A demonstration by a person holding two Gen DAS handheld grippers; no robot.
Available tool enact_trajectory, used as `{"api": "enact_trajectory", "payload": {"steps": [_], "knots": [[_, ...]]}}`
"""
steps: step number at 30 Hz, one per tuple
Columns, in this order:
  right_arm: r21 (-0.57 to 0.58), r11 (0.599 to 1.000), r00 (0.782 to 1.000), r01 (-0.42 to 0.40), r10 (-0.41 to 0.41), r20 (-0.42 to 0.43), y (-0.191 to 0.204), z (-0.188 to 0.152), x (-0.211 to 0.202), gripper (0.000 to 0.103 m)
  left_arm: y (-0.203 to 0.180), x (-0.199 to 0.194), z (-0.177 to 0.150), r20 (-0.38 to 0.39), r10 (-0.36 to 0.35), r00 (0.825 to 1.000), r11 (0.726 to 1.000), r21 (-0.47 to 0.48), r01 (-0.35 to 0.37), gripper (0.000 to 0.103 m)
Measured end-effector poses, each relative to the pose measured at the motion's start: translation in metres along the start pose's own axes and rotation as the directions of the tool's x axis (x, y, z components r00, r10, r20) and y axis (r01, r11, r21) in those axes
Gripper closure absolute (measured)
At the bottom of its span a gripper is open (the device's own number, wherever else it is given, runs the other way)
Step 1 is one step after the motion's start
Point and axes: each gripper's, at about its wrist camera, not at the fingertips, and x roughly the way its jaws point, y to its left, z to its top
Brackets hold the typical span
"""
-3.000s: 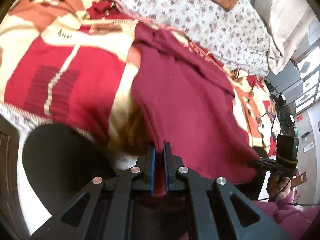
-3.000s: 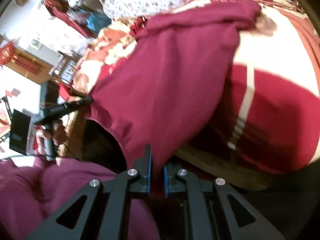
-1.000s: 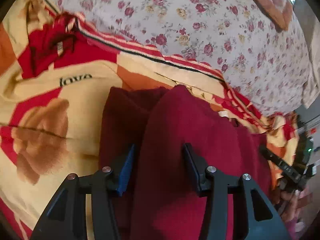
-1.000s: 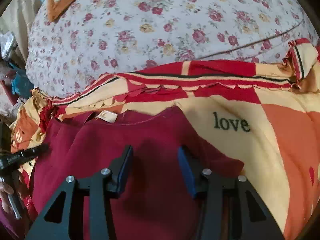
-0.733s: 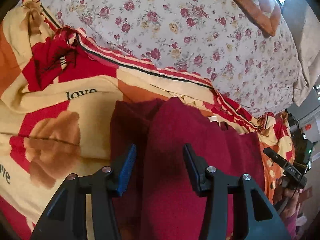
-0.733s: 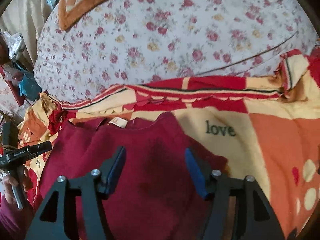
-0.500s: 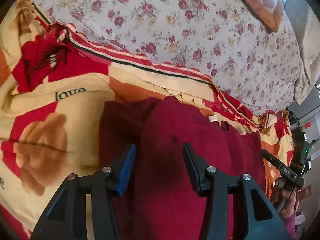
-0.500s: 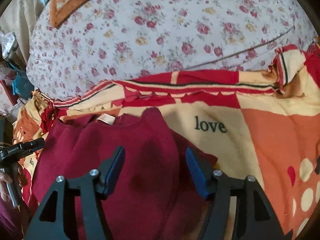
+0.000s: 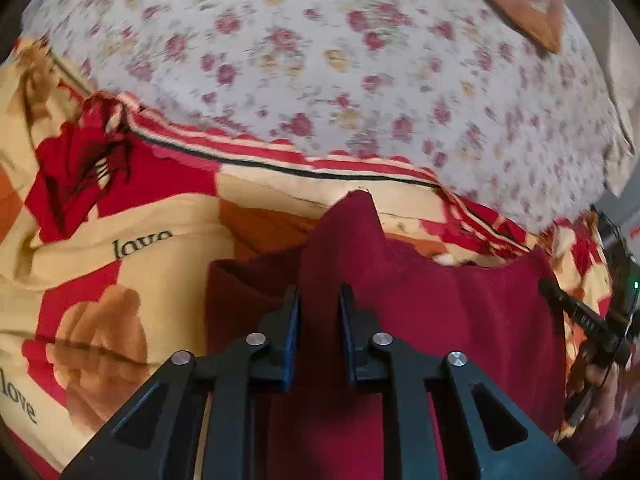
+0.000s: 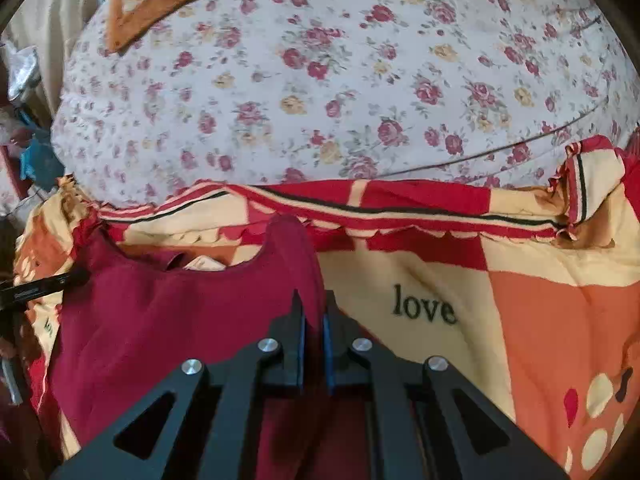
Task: Fold small clothes
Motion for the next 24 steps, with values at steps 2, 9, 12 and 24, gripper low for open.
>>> {"api": "enact_trajectory", "payload": {"steps": [2, 9, 12, 24], "knots": [[0.004, 1.000, 0.999, 0.026, -0.026, -0.045, -0.002, -0.003, 0.018, 0.096, 0.007, 0.008, -0.002, -0.021, -0.005, 1.000, 1.000, -0.029, 0.004, 0.103], [0.070, 0.993, 0.994, -0.092, 0.095, -0.046, -0.006, -0.023, -0.024, 0.060, 0.013, -0.015, -0.010, -0.029, -0.091, 0.995, 0.993, -0.078, 0.088, 0.099], [0.032, 0.986, 0.985, -0.161, 0.163, -0.050, 0.002, -0.042, -0.061, 0.060, 0.012, -0.042, -0.026, -0.008, -0.115, 0.993, 0.993, -0.039, 0.115, 0.091], [-0.090, 0.986, 0.984, -0.138, 0.126, -0.127, 0.043, -0.130, -0.089, 0.097, 0.024, -0.068, -0.116, -0.084, -0.106, 0.991, 0.994, -0.033, 0.104, 0.090]]}}
